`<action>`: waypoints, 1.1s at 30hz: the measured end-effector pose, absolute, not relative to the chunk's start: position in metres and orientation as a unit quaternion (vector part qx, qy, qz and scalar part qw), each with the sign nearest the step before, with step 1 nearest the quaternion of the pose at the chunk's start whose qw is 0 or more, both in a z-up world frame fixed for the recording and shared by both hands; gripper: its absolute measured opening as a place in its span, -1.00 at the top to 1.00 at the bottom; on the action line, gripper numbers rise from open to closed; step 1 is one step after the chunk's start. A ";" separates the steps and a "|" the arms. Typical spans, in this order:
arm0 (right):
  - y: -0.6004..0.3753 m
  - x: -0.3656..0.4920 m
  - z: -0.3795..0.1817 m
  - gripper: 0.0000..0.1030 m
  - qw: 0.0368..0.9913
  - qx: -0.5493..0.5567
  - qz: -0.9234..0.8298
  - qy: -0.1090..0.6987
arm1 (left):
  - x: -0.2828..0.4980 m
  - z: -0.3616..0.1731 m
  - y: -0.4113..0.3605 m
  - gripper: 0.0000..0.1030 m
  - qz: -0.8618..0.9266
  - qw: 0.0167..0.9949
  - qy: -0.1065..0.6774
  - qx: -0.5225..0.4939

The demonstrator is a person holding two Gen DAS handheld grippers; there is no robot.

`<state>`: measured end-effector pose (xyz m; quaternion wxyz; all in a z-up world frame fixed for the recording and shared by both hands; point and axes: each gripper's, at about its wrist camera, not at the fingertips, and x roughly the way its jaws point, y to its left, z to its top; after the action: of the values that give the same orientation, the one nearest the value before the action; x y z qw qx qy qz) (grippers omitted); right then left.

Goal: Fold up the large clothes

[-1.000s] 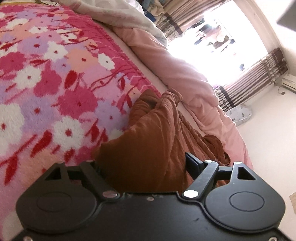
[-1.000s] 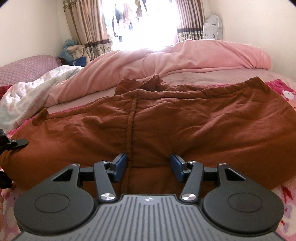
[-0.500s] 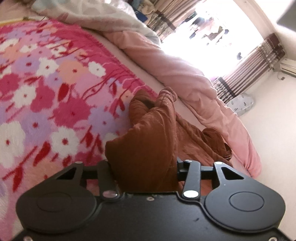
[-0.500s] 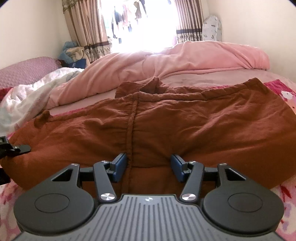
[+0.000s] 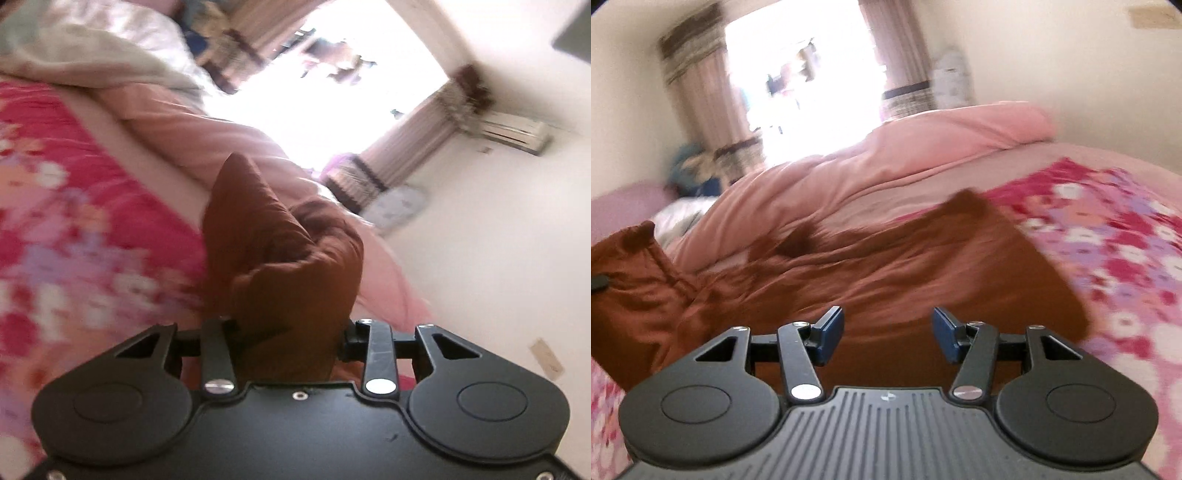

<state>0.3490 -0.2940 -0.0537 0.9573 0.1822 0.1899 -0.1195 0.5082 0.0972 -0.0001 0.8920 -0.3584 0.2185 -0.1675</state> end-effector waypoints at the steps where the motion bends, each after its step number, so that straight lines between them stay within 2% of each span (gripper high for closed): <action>1: -0.304 0.342 -0.054 -0.26 0.955 0.194 -0.125 0.183 | 0.508 0.008 0.080 0.35 -0.181 0.892 0.217 -0.354; 6: -0.344 0.312 -0.059 -0.26 0.949 0.230 -0.140 0.162 | 0.504 0.032 -0.024 0.38 -0.260 0.883 0.209 -0.330; 11: -0.373 0.292 -0.065 -0.26 0.945 0.238 -0.151 0.164 | 0.514 0.000 -0.136 0.37 -0.312 0.862 0.257 -0.306; 13: -0.382 0.285 -0.068 -0.26 0.945 0.236 -0.155 0.167 | 0.525 -0.026 -0.177 0.20 -0.323 0.860 0.289 -0.269; 15: -0.391 0.279 -0.069 -0.26 0.943 0.236 -0.162 0.168 | 0.540 -0.058 -0.207 -0.64 -0.349 0.839 0.334 -0.252; 17: -0.397 0.271 -0.068 -0.26 0.943 0.235 -0.167 0.166 | 0.552 -0.086 -0.224 -0.69 -0.375 0.816 0.361 -0.252; 19: -0.404 0.267 -0.068 -0.26 0.942 0.237 -0.172 0.164 | 0.551 -0.085 -0.225 -0.70 -0.378 0.826 0.346 -0.235; 23: -0.410 0.263 -0.066 -0.26 0.941 0.250 -0.164 0.158 | 0.537 -0.059 -0.207 -0.70 -0.404 0.799 0.353 -0.272; 26: -0.412 0.265 -0.067 -0.27 0.936 0.288 -0.129 0.156 | 0.518 -0.036 -0.166 -0.70 -0.415 0.799 0.328 -0.286; 30: -0.405 0.275 -0.070 -0.33 0.927 0.341 -0.053 0.150 | 0.471 -0.015 -0.110 -0.70 -0.369 0.865 0.265 -0.212; 33: -0.401 0.295 -0.075 -0.35 0.917 0.365 -0.019 0.160 | 0.444 -0.033 -0.076 -0.70 -0.307 0.905 0.256 -0.144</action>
<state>0.2950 -0.4007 -0.0746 0.9169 0.3649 0.1603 -0.0186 0.4436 -0.0757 -0.0330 0.9053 -0.1444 0.2559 -0.3067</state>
